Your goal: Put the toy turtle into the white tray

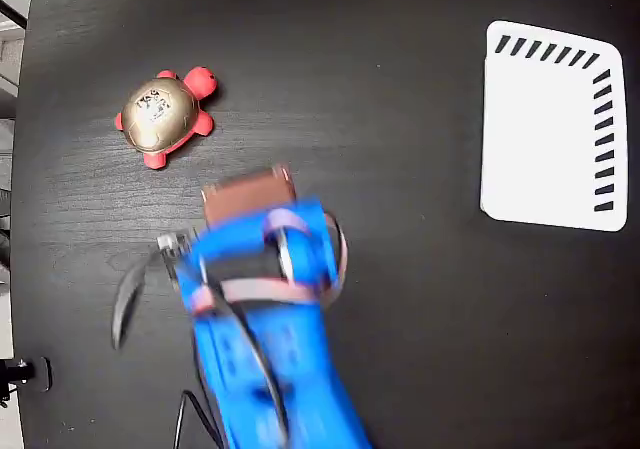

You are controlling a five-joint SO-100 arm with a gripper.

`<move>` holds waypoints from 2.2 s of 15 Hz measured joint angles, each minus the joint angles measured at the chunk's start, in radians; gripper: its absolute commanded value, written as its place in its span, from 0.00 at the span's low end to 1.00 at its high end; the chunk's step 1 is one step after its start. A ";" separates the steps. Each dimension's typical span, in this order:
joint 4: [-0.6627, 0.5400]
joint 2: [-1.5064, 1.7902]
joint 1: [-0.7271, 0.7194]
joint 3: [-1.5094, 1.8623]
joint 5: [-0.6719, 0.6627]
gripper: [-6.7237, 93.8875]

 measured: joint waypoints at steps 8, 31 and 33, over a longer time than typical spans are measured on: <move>0.067 -0.408 -0.141 -0.396 0.025 0.34; 0.000 -0.930 -0.209 -0.839 -0.178 0.73; 0.015 -0.963 -0.209 -0.887 -0.178 0.73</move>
